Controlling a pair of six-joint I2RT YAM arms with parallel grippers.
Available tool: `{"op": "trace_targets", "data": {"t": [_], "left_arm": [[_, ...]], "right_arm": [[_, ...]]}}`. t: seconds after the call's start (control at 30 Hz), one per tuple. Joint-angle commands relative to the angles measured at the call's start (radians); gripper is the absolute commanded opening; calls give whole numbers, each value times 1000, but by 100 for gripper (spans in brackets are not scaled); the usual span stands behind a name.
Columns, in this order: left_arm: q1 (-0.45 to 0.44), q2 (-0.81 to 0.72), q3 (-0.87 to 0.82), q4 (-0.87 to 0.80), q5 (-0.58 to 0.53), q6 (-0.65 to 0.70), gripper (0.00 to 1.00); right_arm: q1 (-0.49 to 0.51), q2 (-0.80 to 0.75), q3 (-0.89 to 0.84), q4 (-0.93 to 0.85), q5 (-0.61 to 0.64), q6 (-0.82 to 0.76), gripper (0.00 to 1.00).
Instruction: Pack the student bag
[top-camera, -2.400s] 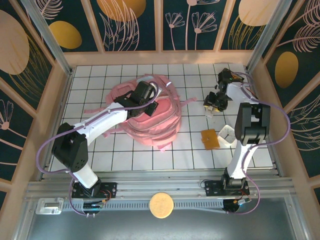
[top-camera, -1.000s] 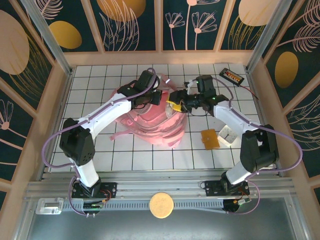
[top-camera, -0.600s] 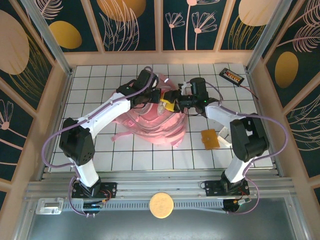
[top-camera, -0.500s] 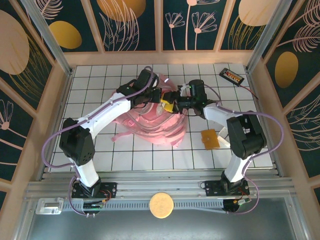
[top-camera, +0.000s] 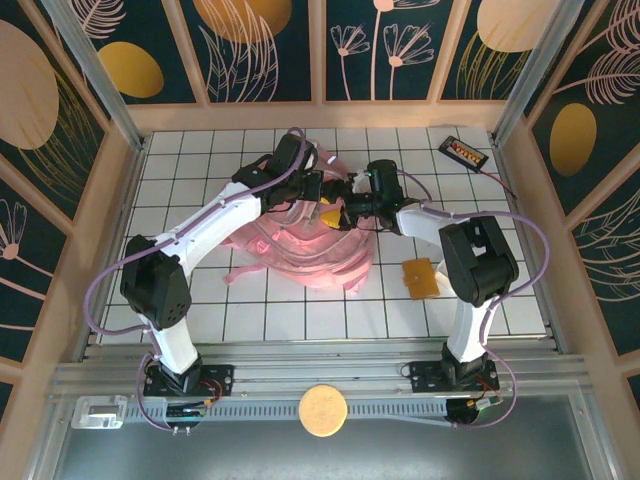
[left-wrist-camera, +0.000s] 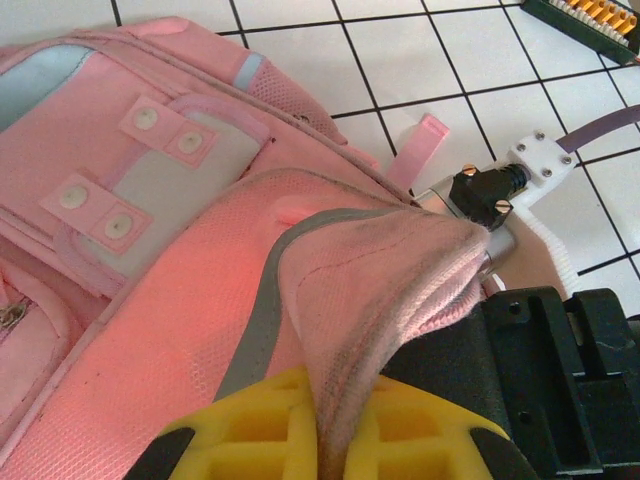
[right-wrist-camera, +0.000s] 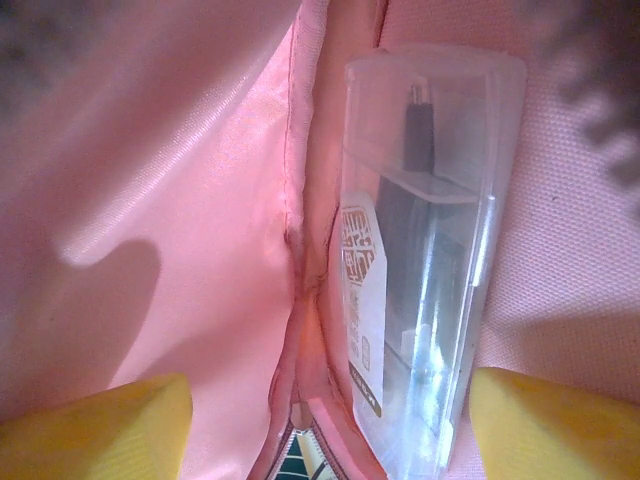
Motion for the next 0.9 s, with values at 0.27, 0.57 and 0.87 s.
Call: {"op": "trace_targets", "data": {"t": [0.27, 0.57, 0.87], "left_arm": [[2, -30, 28, 162, 49, -5, 0], [15, -49, -55, 182, -7, -1, 0], [20, -71, -132, 213, -24, -26, 0]], "right_arm": [[21, 37, 48, -50, -6, -31, 74], [18, -130, 80, -416, 122, -336, 74], [15, -324, 19, -527, 227, -447, 74]]}}
